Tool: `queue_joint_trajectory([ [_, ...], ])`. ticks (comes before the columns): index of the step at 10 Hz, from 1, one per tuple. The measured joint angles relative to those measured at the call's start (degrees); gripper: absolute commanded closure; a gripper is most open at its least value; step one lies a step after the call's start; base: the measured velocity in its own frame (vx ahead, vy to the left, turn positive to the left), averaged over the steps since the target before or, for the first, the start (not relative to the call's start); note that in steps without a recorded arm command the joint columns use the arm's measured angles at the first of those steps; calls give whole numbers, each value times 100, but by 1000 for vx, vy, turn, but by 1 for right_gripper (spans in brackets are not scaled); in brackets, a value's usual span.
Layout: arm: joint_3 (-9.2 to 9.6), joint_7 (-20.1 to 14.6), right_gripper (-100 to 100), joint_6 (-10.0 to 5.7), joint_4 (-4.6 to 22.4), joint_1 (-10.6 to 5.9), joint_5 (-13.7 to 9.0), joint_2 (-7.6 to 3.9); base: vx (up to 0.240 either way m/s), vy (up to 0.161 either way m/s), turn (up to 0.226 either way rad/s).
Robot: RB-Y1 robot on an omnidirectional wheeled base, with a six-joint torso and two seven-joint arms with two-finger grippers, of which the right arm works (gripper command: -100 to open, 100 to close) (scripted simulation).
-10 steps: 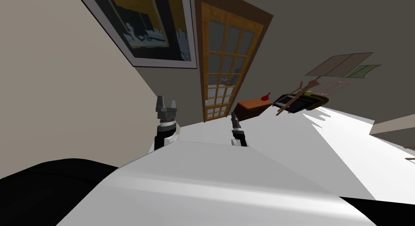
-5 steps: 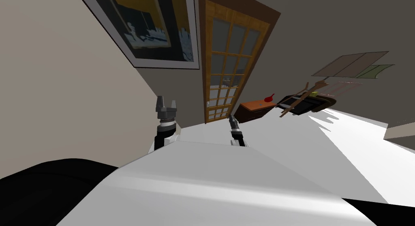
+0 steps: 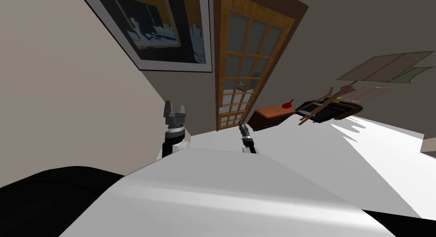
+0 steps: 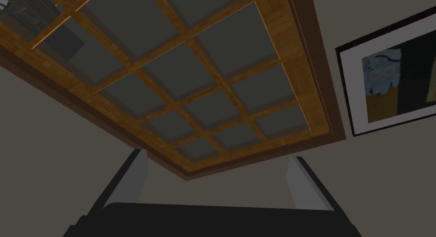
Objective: Pull the door open
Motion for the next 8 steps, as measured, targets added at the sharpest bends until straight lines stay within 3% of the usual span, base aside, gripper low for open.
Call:
queue_joint_trajectory([
  [8, 9, 742, -100, -356, 1081, -335, 222, -130, 91, 59, 27],
])
